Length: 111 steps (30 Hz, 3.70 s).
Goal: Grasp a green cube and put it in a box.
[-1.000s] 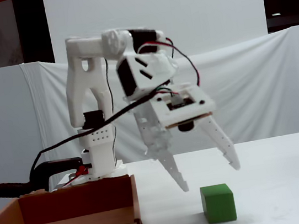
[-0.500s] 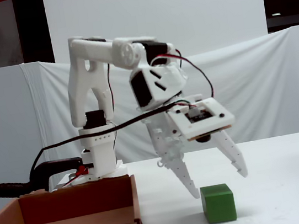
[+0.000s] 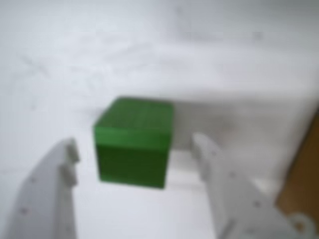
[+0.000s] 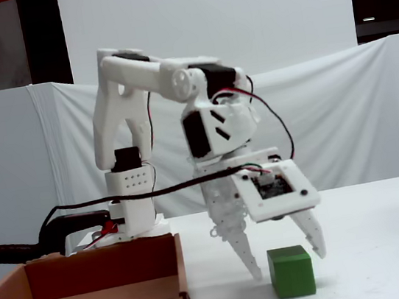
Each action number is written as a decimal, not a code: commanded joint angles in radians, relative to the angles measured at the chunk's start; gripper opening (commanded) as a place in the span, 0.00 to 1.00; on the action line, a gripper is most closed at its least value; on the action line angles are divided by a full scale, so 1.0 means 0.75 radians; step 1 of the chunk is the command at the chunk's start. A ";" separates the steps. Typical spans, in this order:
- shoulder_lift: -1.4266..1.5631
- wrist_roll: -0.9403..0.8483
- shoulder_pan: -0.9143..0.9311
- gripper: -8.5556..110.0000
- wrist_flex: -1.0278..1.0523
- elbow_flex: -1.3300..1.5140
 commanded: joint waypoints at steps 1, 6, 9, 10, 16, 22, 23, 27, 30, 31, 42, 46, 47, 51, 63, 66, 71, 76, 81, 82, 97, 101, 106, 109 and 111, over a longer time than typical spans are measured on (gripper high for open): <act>0.031 0.010 -0.004 0.32 0.025 -0.092; 0.029 0.010 -0.018 0.32 0.041 -0.102; 0.022 0.010 -0.033 0.31 0.049 -0.086; 0.022 0.014 -0.037 0.31 0.057 -0.086; -0.025 0.055 -0.047 0.30 0.131 -0.188; -0.022 0.057 -0.033 0.30 0.172 -0.223; -0.022 0.057 -0.031 0.29 0.174 -0.229; -0.051 0.057 -0.027 0.29 0.166 -0.233; -0.080 0.057 -0.027 0.28 0.162 -0.245; -0.086 0.057 -0.027 0.28 0.160 -0.247; -0.123 0.067 -0.027 0.26 0.145 -0.303; -0.135 0.067 -0.027 0.25 0.145 -0.307; -0.139 0.067 -0.029 0.25 0.143 -0.307; -0.143 0.067 -0.031 0.24 0.143 -0.303; -0.143 0.072 -0.039 0.21 0.135 -0.303; -0.141 0.072 -0.037 0.20 0.139 -0.305; -0.117 0.070 -0.027 0.20 0.174 -0.317; -0.020 0.055 0.002 0.20 0.241 -0.323; 0.110 0.049 0.043 0.20 0.331 -0.323; 0.139 0.049 0.055 0.20 0.350 -0.327; 0.630 -0.305 0.337 0.20 0.501 -0.063; 0.685 -0.409 0.419 0.20 0.503 0.045; 0.683 -0.464 0.458 0.19 0.378 0.229; 0.679 -0.501 0.495 0.19 0.415 0.237; 0.683 -0.524 0.513 0.19 0.419 0.245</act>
